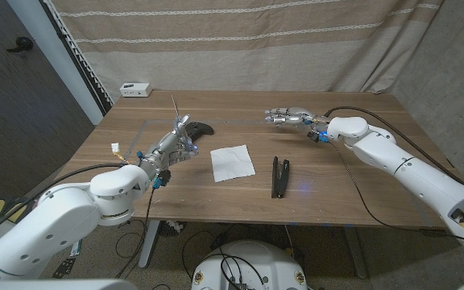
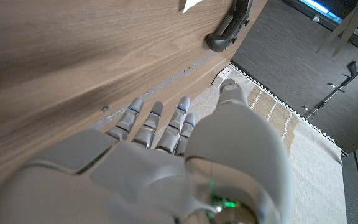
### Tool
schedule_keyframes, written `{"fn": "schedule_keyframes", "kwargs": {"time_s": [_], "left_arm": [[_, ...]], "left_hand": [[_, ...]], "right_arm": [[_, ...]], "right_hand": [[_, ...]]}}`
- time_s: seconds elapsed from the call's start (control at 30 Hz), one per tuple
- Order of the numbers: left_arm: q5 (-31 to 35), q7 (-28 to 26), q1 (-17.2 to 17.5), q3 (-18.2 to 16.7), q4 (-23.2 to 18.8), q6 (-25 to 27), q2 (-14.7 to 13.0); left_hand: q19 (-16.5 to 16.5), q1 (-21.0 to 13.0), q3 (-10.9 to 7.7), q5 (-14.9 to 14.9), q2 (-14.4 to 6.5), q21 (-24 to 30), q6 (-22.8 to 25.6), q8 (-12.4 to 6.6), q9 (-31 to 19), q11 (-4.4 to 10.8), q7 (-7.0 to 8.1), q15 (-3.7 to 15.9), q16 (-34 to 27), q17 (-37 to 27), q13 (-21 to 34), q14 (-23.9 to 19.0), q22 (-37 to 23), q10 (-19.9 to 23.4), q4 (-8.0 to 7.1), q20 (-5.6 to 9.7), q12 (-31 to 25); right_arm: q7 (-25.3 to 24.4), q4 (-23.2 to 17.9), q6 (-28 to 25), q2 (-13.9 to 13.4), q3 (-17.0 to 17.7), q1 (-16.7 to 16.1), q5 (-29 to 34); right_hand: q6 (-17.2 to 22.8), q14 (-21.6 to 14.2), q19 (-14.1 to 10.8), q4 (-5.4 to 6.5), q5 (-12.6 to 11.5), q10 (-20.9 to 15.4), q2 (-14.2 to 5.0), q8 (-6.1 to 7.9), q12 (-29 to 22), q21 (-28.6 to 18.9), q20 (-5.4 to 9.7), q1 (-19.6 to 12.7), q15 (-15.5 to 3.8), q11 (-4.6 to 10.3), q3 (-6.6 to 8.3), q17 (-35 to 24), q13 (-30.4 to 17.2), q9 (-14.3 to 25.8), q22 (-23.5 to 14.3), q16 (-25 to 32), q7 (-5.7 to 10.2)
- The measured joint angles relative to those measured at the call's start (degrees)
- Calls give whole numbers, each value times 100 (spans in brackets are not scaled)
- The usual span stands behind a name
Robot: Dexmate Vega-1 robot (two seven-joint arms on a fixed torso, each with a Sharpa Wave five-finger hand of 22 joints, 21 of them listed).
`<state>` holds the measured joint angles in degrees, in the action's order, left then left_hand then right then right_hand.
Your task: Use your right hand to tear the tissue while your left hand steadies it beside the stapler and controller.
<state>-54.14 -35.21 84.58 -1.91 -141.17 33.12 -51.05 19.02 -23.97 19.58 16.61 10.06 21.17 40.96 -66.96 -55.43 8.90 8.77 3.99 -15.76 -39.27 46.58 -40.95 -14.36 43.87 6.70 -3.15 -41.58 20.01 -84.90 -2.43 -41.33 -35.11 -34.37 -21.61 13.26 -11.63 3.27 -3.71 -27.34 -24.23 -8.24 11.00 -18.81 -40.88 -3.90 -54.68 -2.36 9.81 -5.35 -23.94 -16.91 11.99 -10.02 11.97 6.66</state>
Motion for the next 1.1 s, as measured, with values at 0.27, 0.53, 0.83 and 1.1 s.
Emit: {"fn": "schedule_keyframes", "kwargs": {"time_s": [0.27, 0.53, 0.83, 1.1], "left_arm": [[-40, 21, -1, -37, -3, 59, -13], [-78, 29, -30, -52, -3, 113, -17], [-130, 35, -61, -77, -3, 196, -52], [-150, 54, -70, -85, -3, 225, -63]], "left_hand": [[0, -1, -1, 0, -1, -22, 10, 0, 0, 0, -10, 0, 30, 0, -1, 0, 0, 0, 1, 0, -19], [0, -1, 4, 38, -1, -23, 18, 0, 0, 0, -18, 0, 29, -1, 12, 0, -1, 0, 20, -1, -47], [0, -2, -3, 38, -2, -23, 18, 0, 0, 1, -18, 0, 29, -1, 30, 0, -1, -1, 27, -1, -74], [-22, -3, -3, 85, -3, -23, 19, 0, 0, 1, -19, 0, 51, -1, 29, 0, -1, -1, 27, 21, -81]], "right_arm": [[-201, -170, -15, 7, -122, -34, 323], [-279, -184, -19, 48, -267, -3, 630], [-310, -222, -1, 79, -388, 29, 903], [-332, -289, 6, 98, -476, 31, 1004]], "right_hand": [[-475, 61, 0, -13, -22, 73, 0, -85, -28, 84, 0, 0, 0, 33, -14, 11, -50, 1, 0, 0, -106], [-602, 92, 0, -23, -43, 103, 31, -85, -49, 126, 0, 31, 31, 63, -23, 31, -53, 1, 0, 0, -133], [-602, 92, 0, -23, -64, 98, 31, -60, -70, 166, 0, 31, 30, 67, -23, 30, -73, 1, 1, 0, -133], [-601, 91, 0, -6, -64, 80, 31, -39, -93, 176, 0, 31, 30, 85, -41, 30, -79, -24, 1, 33, -133]]}}
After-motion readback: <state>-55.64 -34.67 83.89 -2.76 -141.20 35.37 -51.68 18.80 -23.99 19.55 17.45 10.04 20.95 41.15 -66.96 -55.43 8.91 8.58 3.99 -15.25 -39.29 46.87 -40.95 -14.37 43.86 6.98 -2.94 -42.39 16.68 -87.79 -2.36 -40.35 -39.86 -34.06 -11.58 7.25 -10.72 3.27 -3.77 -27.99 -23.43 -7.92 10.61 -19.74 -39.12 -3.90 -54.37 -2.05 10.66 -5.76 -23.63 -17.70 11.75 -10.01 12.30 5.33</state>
